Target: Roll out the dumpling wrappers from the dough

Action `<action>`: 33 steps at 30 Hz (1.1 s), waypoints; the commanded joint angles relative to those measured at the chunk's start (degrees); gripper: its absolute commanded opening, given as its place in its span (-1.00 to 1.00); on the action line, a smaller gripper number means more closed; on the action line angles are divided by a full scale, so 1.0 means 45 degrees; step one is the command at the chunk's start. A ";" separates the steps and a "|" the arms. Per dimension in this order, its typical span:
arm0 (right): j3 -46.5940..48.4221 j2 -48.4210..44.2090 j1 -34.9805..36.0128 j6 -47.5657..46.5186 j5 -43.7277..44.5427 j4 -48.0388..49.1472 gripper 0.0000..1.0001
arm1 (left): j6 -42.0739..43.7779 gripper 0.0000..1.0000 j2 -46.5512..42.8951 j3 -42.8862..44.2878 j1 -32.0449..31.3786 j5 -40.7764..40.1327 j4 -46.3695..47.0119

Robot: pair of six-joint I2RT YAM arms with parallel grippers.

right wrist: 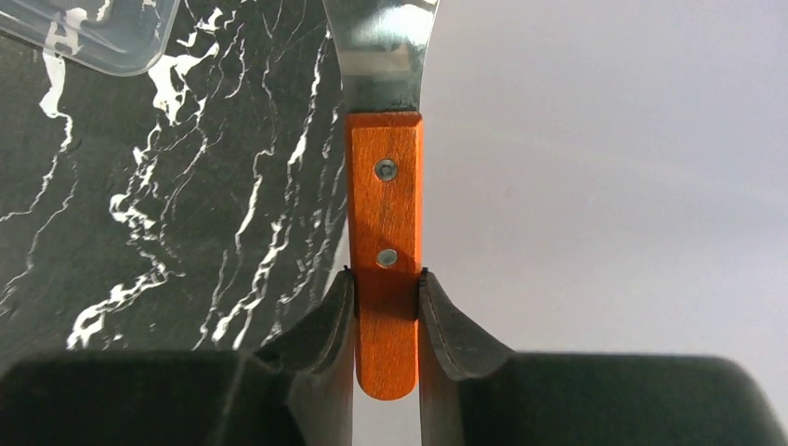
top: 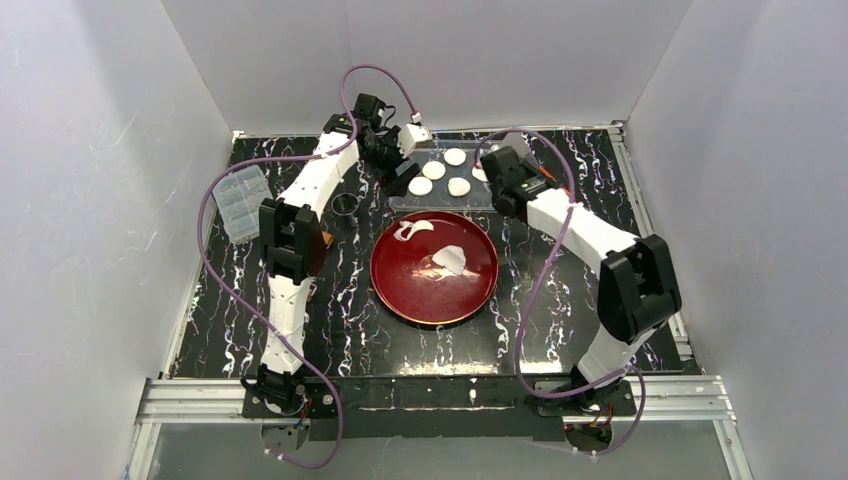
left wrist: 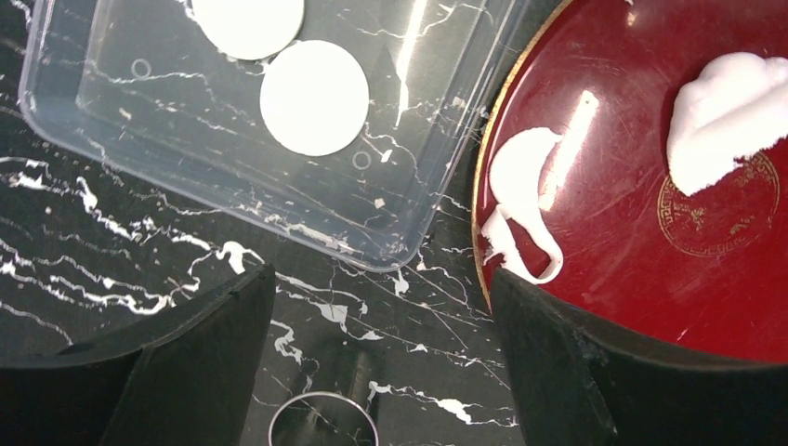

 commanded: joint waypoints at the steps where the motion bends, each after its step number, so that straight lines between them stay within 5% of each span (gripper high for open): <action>1: 0.1352 -0.0862 -0.0814 0.5265 -0.2015 -0.4559 -0.97 | -0.1622 0.69 -0.1448 0.0197 -0.0006 -0.0798 0.0286; 8: 0.1055 -0.1151 -0.2137 0.9583 -0.6134 -0.6344 -0.97 | -0.5022 0.71 -0.2285 -0.0656 0.0007 -0.2512 0.0956; 15: -0.1990 -0.3765 -0.2471 1.1367 -0.9600 -0.4823 -0.97 | -0.7513 0.73 -0.3683 -0.1792 0.0073 -0.3849 0.1137; 20: -0.4136 -0.5002 -0.2461 1.2999 -0.9528 -0.5361 -0.97 | -0.8614 0.75 -0.4312 -0.2478 0.0076 -0.4457 0.0824; 33: -0.4817 -0.3428 -0.2430 1.6526 -0.9563 -0.5994 -0.97 | -0.8945 0.75 -0.5429 -0.4166 -0.0162 -0.5177 0.1166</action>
